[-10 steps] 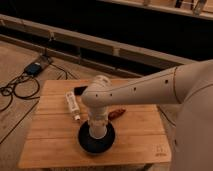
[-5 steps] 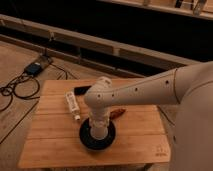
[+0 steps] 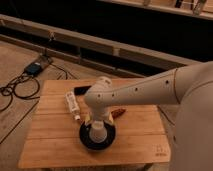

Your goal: Pick up the ceramic cup

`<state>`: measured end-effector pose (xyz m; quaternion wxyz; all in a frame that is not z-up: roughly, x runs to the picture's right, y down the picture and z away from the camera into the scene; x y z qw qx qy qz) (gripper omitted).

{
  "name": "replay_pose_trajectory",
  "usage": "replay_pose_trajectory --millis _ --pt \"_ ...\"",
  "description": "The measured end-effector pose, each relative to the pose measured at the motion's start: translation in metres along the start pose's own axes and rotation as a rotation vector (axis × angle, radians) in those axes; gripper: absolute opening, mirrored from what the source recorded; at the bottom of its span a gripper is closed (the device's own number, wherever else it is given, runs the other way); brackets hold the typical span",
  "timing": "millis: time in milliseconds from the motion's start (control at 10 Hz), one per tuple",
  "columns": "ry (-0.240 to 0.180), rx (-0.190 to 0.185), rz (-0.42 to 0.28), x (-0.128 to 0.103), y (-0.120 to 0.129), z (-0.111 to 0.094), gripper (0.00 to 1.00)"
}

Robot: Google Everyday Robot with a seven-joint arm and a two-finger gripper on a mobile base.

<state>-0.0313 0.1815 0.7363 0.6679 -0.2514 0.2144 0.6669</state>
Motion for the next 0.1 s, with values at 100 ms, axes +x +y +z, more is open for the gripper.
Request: replay_pose_trajectory --millis 100 --pt "0.000 0.000 0.000 0.0000 -0.0001 0.0000 0.78"
